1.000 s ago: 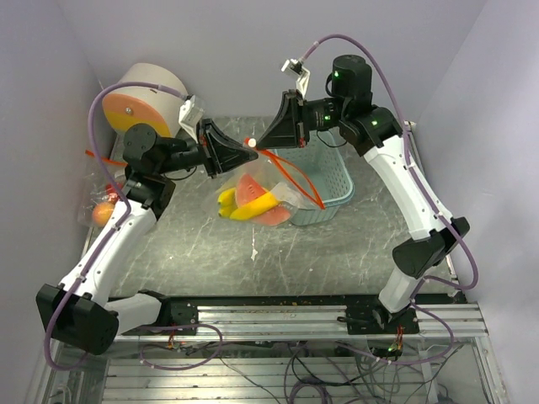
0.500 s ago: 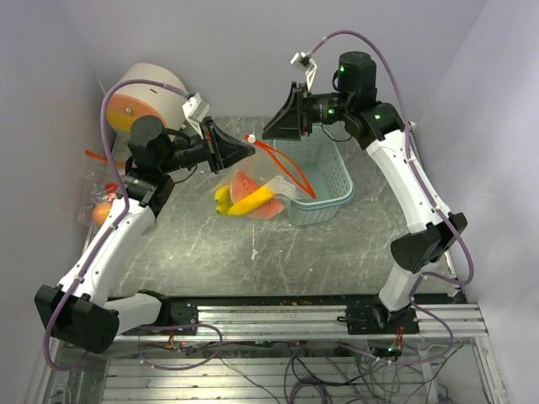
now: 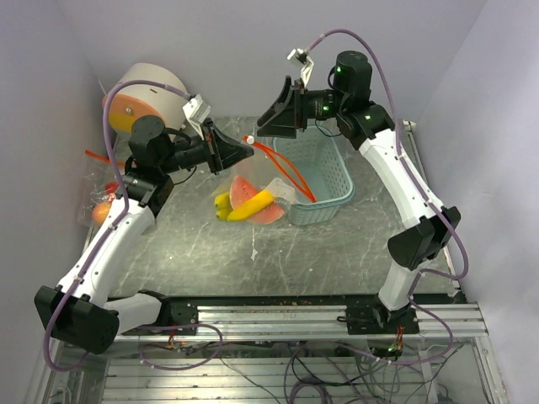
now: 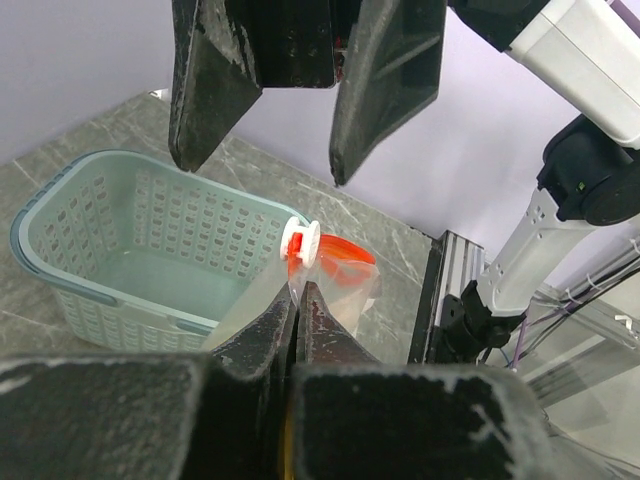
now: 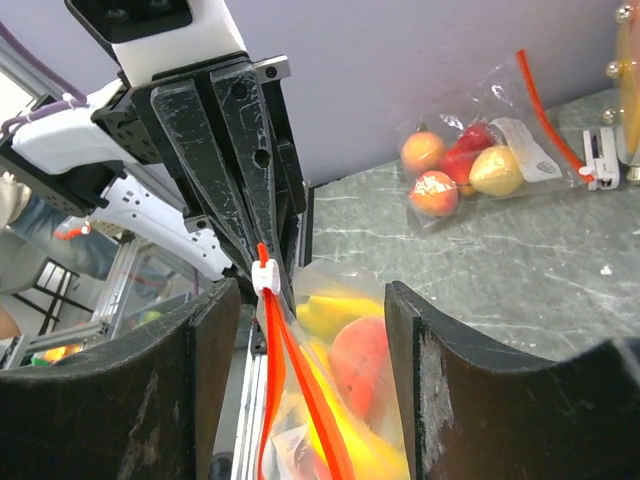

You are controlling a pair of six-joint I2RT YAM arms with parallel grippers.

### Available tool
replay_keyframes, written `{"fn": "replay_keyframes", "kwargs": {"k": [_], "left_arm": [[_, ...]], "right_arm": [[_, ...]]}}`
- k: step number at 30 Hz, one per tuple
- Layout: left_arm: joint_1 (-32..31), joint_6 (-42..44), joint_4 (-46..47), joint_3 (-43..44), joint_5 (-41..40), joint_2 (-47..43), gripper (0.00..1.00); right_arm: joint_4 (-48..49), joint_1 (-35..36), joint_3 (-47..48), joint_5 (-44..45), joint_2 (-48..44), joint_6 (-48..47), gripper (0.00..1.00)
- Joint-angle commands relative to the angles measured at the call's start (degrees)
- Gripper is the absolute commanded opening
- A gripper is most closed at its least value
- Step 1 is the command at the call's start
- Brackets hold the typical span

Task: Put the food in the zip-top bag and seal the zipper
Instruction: Zip the zipper food storage bag.

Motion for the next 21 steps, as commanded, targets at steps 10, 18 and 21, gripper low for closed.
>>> {"fn": "replay_keyframes", "kwargs": {"k": [10,18,21], "left_arm": [[0.42,1.32,0.12,3.6,-0.46,1.11,0.07],[0.42,1.38,0.17,3.91,-0.79,1.45,0.07],[0.42,1.41,0.06,3.97,-0.78,1.4,0.07]], "right_arm": [[0.21,3.71,-1.31,2.22,-0.2,-3.82,0.6],[-2.66,3.76,-1.59,3.06,-0.34,-5.97,0.42],[-3.01,3.71,-1.51,3.13,-0.06,-5.99,0.23]]}}
